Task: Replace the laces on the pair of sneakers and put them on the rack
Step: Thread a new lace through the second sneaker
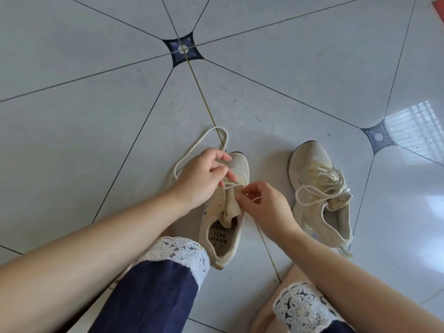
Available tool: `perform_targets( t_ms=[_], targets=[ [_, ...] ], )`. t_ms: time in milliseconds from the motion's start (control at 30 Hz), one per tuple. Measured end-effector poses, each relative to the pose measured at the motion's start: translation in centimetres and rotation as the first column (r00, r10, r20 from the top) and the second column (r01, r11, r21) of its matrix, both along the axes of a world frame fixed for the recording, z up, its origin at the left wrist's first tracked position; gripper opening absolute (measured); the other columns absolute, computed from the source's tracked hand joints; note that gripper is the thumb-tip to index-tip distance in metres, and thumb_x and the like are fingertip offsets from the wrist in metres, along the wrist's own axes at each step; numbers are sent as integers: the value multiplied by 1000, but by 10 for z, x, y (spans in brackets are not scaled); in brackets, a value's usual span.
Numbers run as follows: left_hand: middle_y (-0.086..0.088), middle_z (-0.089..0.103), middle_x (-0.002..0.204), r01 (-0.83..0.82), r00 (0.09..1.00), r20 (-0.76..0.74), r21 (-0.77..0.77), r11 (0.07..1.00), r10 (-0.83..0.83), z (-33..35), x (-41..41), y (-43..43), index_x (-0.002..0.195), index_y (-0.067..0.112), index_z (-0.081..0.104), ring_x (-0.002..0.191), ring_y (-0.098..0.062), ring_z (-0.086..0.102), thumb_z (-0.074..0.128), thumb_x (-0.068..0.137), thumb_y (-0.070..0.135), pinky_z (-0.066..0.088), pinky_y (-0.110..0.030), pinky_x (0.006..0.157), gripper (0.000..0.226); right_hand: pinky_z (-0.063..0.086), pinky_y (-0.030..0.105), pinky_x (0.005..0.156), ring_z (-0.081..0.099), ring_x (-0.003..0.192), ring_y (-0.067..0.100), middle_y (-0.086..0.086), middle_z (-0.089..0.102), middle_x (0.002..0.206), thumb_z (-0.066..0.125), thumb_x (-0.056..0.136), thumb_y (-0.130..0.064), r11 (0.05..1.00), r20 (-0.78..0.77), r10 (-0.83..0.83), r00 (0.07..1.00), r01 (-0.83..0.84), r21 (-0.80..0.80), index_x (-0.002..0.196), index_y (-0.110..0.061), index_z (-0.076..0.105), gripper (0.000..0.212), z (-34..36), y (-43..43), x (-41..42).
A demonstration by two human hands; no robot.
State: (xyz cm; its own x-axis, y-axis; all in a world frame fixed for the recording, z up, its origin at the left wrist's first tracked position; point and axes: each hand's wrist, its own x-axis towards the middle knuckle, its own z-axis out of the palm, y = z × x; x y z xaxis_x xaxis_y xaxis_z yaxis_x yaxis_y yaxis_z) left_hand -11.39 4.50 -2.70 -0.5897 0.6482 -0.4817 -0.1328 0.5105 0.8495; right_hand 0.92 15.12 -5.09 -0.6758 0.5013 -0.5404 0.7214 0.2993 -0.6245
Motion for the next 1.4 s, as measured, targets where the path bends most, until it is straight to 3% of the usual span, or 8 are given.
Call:
perform_targets(
  t_ms=[200, 400, 500, 600, 767, 867, 933, 1400],
  targets=[
    [6, 71, 88, -1, 1000, -1, 9, 1000, 1, -1, 8, 5, 96, 14, 57, 80, -7, 64, 48, 93, 7, 41, -5, 66, 11, 56, 30, 74, 65, 75, 12, -6, 67, 82, 69, 78, -39, 975, 95, -96, 991, 113, -190, 89, -20, 64, 23, 4, 3, -5],
    [4, 64, 74, -4, 995, 100, -16, 1000, 6, -19, 21, 8, 78, 21, 51, 51, 0, 55, 44, 92, -1, 44, -15, 46, 27, 57, 39, 79, 70, 81, 27, 10, 73, 80, 67, 84, -17, 902, 101, -188, 977, 213, -375, 82, -14, 72, 7, 6, 7, -5],
    [11, 65, 76, 118, 991, -44, -96, 988, -123, -28, 26, 6, 76, 30, 49, 56, 5, 53, 48, 92, 6, 43, -18, 59, 29, 56, 44, 80, 69, 79, 31, 13, 72, 76, 67, 83, -24, 943, 114, -108, 988, 138, -303, 75, -16, 74, 13, 6, 5, -3],
    [12, 64, 77, 214, 955, -174, -149, 965, -239, -29, 30, 3, 84, 25, 57, 76, -7, 57, 51, 90, 12, 43, -26, 71, 15, 55, 49, 76, 67, 77, 34, 13, 71, 73, 58, 83, -14, 974, 130, -37, 991, 64, -216, 74, -12, 73, 17, 4, 1, 0],
    [17, 59, 70, 189, 958, -196, -115, 975, -209, -25, 33, -3, 84, 24, 55, 75, -7, 58, 50, 90, 8, 46, -26, 73, 18, 57, 45, 76, 69, 73, 27, 9, 72, 71, 63, 85, -19, 919, 107, -223, 969, 246, -309, 74, -15, 72, 15, 0, -5, 8],
    [8, 66, 86, 198, 950, -212, -152, 968, -227, -26, 34, -6, 88, 17, 57, 83, -7, 60, 51, 90, 8, 45, -18, 74, 11, 59, 36, 73, 69, 75, 27, 13, 72, 75, 60, 85, -2, 792, 131, -393, 910, 408, -455, 73, -11, 70, 18, -1, -7, 11],
    [3, 69, 91, 192, 944, -225, -218, 957, -241, -28, 31, -6, 85, 19, 54, 87, -11, 60, 54, 89, 11, 47, -25, 78, 9, 58, 32, 72, 68, 75, 26, 17, 71, 79, 57, 83, 5, 690, 154, -470, 869, 471, -550, 78, -4, 70, 17, -1, -9, 11],
    [5, 65, 70, 41, 938, -333, -180, 983, -100, -33, 43, -5, 78, 15, 69, 68, -11, 58, 66, 81, 14, 42, -22, 63, 4, 55, 24, 63, 66, 67, 21, 15, 68, 72, 40, 83, 18, 510, 182, -565, 805, 514, -690, 86, 6, 66, 28, -1, -12, 10]
  ],
)
